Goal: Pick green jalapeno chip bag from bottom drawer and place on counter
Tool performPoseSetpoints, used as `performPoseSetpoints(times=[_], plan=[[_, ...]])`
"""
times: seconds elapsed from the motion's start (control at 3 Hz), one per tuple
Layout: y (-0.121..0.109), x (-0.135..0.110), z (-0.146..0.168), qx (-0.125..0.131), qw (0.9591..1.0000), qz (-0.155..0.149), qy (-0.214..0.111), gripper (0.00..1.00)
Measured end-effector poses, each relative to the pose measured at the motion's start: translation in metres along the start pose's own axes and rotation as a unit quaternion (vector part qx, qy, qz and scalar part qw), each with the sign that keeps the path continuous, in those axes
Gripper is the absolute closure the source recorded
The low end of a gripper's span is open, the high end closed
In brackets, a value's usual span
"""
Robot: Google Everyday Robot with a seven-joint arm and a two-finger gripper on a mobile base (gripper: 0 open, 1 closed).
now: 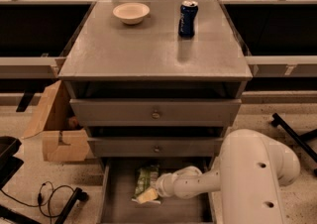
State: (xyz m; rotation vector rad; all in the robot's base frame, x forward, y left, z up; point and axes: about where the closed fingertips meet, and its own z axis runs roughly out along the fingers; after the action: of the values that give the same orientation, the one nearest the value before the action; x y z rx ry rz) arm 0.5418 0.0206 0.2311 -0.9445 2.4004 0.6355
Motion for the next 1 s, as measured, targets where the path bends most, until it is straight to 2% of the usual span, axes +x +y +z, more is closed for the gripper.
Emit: performPoseSetpoints(times=[0.33,0.67,1.0], plan=[[0.002,0.006,0.063,-0.009,1.0,0.002,0.001,0.14],[-0.008,0.001,0.106,-0.003,1.0,0.006,-0.005,0.38],[-0.007,-0.001,0.104,-0.004,1.0,0.006,-0.005,0.61]])
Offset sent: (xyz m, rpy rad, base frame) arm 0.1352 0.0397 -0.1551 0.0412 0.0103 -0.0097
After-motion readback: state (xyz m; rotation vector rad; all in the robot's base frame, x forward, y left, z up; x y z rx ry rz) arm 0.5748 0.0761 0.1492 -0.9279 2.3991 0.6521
